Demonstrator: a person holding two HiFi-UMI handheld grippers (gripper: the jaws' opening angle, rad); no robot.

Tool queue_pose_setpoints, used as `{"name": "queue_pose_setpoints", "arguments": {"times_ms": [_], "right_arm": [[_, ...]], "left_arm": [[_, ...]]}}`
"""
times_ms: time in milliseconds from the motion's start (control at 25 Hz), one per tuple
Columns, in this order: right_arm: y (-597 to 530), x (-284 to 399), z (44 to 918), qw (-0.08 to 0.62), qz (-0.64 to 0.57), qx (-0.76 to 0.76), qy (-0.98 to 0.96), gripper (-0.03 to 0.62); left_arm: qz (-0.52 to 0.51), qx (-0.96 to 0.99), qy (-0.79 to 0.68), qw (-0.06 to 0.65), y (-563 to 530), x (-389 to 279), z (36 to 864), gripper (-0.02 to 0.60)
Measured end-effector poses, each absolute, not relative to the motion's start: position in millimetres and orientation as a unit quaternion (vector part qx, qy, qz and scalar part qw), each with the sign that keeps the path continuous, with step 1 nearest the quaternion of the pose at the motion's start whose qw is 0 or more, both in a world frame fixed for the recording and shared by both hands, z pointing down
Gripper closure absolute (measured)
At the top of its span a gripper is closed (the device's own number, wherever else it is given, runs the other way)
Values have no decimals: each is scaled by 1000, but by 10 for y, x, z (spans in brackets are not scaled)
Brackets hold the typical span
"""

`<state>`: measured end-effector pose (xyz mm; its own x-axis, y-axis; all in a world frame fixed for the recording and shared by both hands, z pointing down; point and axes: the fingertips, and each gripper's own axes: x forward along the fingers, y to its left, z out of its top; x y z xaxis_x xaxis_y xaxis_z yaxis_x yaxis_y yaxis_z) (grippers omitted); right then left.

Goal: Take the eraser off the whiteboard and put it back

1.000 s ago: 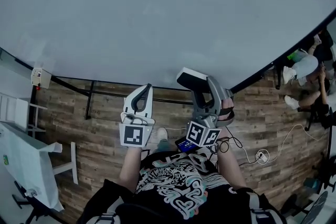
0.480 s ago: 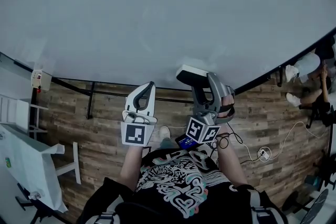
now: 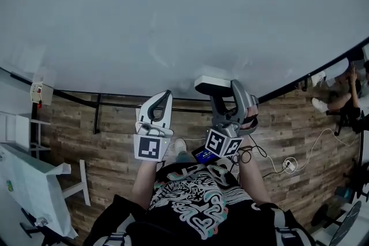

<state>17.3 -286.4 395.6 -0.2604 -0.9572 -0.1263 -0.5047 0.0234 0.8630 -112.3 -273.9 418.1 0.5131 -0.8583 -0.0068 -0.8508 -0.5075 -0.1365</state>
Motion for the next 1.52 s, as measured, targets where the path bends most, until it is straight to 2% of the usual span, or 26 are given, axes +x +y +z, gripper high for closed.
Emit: {"name": "queue_pose_setpoints", "arguments": {"times_ms": [40, 640, 920, 1080, 1240, 1280, 1360, 1440, 1480, 1520], "right_arm": [[-2879, 173, 3959, 261, -429, 550, -667, 238], [-2843, 330, 4086, 257, -358, 597, -671, 233], [-2695, 649, 4275, 218, -238, 657, -682, 233], [-2502, 902, 4559, 169, -96, 681, -706, 233], [-2364, 1054, 4632, 118, -28, 685, -718, 320], [-2304, 1080, 4629, 106, -21, 684, -721, 384], [-2181, 1141, 4633, 78, -1, 684, -725, 425], [-2060, 1189, 4638, 44, 28, 682, -729, 484], [-1993, 1196, 4641, 31, 39, 678, -733, 545], [-1919, 1188, 4644, 24, 47, 670, -740, 559]], "left_arm": [[-29, -868, 493, 61, -2757, -1136, 4183, 557], [-15, -878, 475, 54, -2866, -1234, 4241, 556], [-12, -886, 459, 60, -2843, -1231, 4314, 555], [-14, -892, 450, 45, -2735, -1155, 4422, 555], [-24, -893, 447, 50, -2701, -1110, 4450, 556], [-23, -892, 449, 53, -2667, -1084, 4438, 555], [-24, -890, 453, 50, -2574, -1037, 4422, 556], [-24, -888, 456, 42, -2461, -999, 4397, 556], [-21, -888, 457, 38, -2394, -981, 4383, 556], [-17, -888, 458, 32, -2320, -963, 4371, 557]]}}
